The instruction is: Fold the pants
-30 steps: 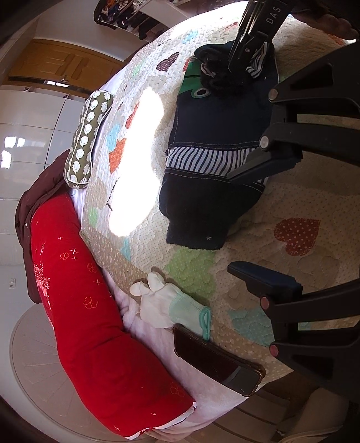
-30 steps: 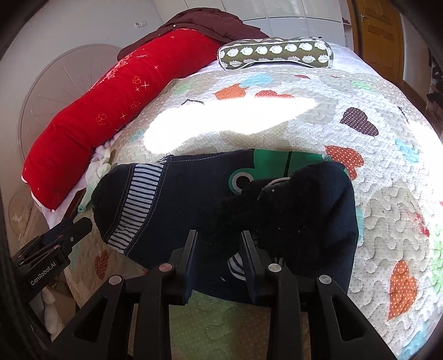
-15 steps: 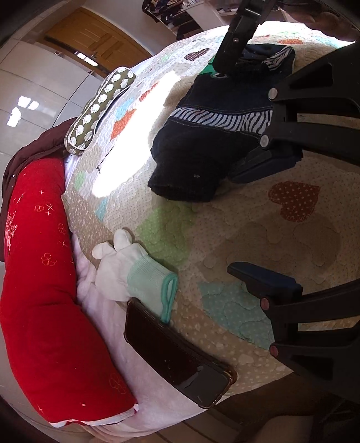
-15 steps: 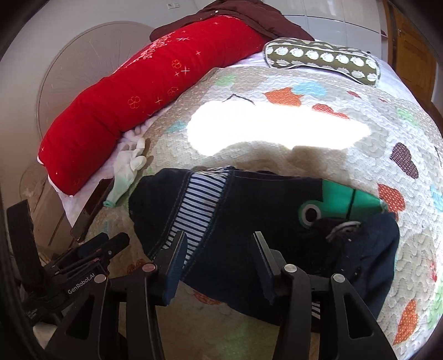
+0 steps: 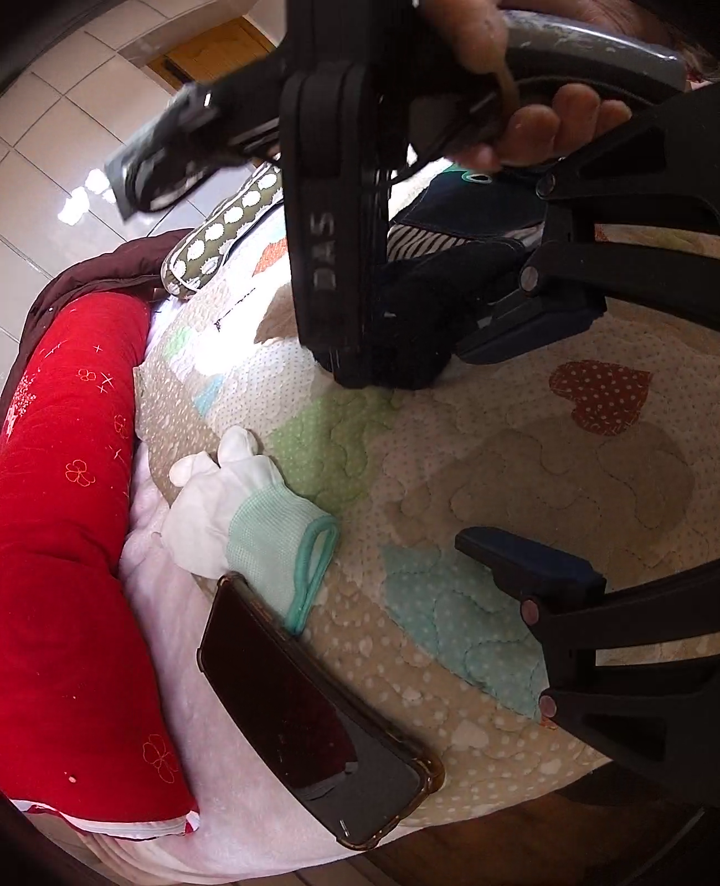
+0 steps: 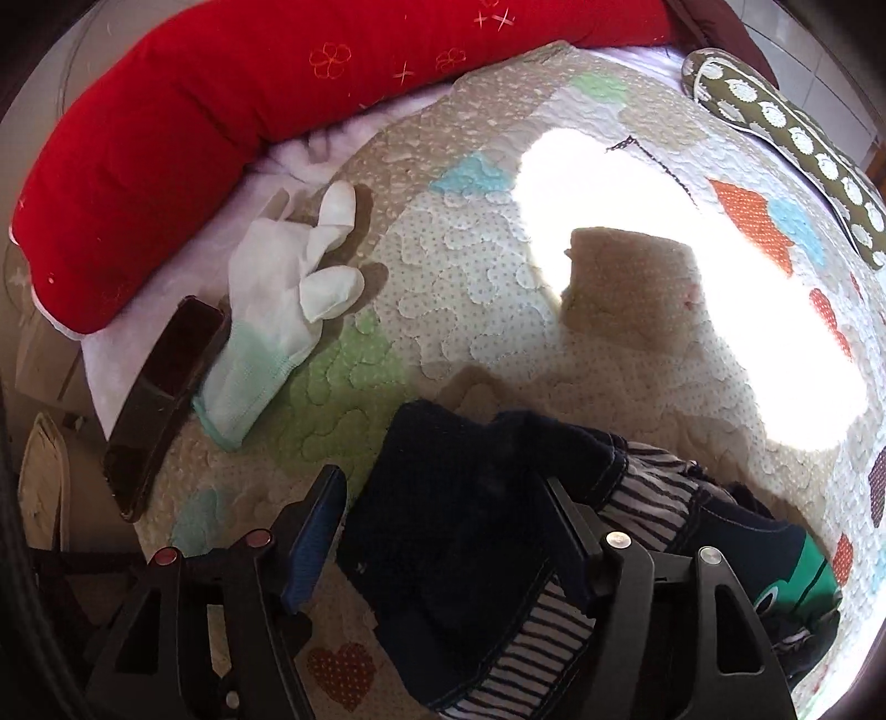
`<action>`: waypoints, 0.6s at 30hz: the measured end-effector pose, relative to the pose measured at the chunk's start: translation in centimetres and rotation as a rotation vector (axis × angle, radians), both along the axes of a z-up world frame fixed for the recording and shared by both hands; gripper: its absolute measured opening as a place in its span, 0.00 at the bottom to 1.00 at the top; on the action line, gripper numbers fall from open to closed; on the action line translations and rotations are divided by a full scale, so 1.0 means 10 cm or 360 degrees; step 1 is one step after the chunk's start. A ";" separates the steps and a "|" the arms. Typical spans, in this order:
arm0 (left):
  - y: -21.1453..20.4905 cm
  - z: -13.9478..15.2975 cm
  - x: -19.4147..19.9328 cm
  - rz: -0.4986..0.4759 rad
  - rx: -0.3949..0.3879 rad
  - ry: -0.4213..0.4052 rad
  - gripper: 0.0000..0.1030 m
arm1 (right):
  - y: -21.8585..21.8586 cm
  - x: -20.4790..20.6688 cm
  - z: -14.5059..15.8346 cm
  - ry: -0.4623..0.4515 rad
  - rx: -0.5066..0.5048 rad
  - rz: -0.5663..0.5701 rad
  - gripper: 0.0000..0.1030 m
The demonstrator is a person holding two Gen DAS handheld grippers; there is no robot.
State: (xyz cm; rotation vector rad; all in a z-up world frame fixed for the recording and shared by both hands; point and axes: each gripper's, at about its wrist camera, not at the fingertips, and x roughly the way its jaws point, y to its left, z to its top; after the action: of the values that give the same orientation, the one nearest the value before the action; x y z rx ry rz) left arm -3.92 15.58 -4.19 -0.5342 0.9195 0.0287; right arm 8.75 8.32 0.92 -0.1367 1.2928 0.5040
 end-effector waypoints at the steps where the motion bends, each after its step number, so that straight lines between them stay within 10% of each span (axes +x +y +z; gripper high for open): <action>1: 0.00 -0.01 0.00 -0.0002 -0.0006 -0.0003 0.59 | 0.08 0.05 -0.07 0.0020 -0.0080 0.0025 0.73; 4: -0.01 -0.02 -0.01 -0.0012 -0.0023 -0.0016 0.61 | 0.27 0.11 -0.26 0.0055 -0.0317 0.0111 0.71; 10: -0.11 -0.03 0.10 -0.0094 -0.0073 -0.0049 0.68 | 0.22 0.13 -0.23 0.0012 -0.0405 0.0176 0.22; 18: -0.45 -0.02 0.28 -0.0322 -0.0125 -0.0140 0.76 | -0.06 0.17 -0.11 0.0167 -0.0195 0.0116 0.19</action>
State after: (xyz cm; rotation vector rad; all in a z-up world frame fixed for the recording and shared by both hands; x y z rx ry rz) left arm -1.14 11.12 -4.39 -0.5089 0.8873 -0.2129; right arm 10.43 7.72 -0.22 -0.2632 1.4255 0.4992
